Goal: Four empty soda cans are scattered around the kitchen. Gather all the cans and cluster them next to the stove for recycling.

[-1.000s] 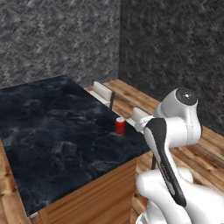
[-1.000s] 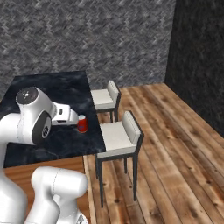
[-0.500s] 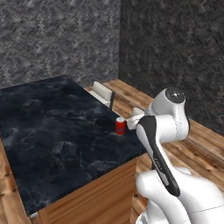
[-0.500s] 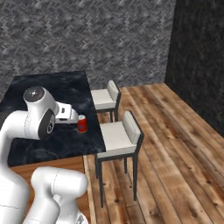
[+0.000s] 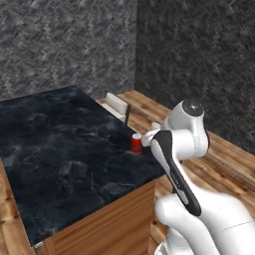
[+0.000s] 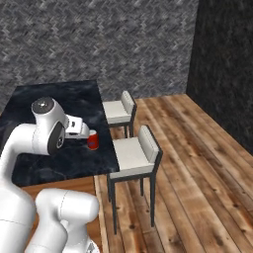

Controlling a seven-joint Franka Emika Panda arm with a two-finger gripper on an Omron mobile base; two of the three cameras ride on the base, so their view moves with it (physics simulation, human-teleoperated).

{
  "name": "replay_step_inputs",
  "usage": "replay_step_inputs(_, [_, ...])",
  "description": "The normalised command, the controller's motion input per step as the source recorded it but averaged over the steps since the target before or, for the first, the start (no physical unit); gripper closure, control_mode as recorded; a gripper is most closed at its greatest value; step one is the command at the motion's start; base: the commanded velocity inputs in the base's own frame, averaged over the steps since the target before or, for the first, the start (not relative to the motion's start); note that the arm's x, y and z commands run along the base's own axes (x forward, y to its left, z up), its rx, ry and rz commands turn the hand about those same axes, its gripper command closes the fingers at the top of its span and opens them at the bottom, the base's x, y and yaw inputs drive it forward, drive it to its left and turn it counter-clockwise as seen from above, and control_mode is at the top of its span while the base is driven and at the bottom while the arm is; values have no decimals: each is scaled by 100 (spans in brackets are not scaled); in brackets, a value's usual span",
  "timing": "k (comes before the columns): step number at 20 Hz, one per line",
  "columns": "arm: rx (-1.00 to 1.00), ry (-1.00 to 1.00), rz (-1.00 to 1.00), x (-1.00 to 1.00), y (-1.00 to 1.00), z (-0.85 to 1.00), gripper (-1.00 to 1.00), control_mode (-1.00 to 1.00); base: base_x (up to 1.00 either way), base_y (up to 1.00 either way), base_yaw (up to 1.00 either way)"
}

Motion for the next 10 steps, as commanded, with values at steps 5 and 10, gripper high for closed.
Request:
replay_step_inputs(5, [0,0,0,18,0,-12,-100,-100,0,0,0])
replay_step_inputs(10, [0,1,0,22,4,-15,-100,-100,0,0,0])
